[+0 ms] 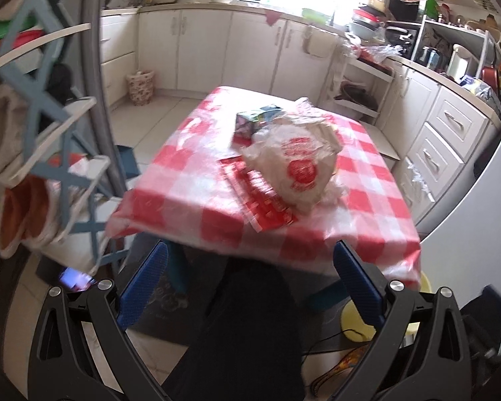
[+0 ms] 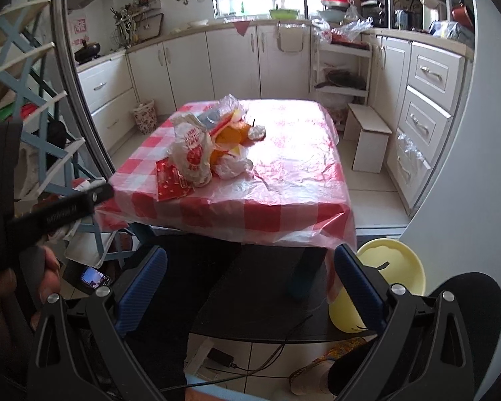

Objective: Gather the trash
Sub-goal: 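Reach the left tool to the white plastic bag while the right tool reaches the tissue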

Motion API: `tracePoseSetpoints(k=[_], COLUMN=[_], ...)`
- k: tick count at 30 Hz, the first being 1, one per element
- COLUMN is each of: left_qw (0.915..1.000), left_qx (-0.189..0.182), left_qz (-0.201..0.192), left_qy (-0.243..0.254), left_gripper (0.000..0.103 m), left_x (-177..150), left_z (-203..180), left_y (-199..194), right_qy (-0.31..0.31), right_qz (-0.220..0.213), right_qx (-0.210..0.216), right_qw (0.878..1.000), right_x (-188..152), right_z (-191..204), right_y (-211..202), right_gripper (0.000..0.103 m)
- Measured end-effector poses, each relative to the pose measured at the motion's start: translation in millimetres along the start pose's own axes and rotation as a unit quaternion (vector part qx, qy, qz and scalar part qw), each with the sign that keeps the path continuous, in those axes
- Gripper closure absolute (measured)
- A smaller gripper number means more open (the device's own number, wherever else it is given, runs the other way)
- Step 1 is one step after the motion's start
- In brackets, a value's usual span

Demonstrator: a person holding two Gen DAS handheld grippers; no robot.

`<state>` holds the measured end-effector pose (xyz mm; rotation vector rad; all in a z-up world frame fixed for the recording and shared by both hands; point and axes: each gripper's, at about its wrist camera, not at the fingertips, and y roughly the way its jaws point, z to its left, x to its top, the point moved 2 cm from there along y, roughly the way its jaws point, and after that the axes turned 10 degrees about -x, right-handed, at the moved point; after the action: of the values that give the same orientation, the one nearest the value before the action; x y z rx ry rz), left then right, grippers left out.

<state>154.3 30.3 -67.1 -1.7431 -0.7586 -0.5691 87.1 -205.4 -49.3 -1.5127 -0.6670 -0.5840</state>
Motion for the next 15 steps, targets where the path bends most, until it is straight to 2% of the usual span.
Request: tracePoseSetpoints(k=[5,15], left_qw=[0.9991,0.9942], left_qx=[-0.005,0.051], left_qz=[0.012,0.027], left_qy=[0.040,0.091], left_gripper=[0.008,0.008], left_x=[17,37], left_z=[-27,-69], left_y=[49,153], right_qy=[-0.015,0.015], right_qz=[0.021,0.059], right_qx=[0.003,0.003], right_qw=[1.000,0.998], right_x=[-3,-8], right_z=[9,-14], right_y=[24,58], right_gripper=[0.007,0.007])
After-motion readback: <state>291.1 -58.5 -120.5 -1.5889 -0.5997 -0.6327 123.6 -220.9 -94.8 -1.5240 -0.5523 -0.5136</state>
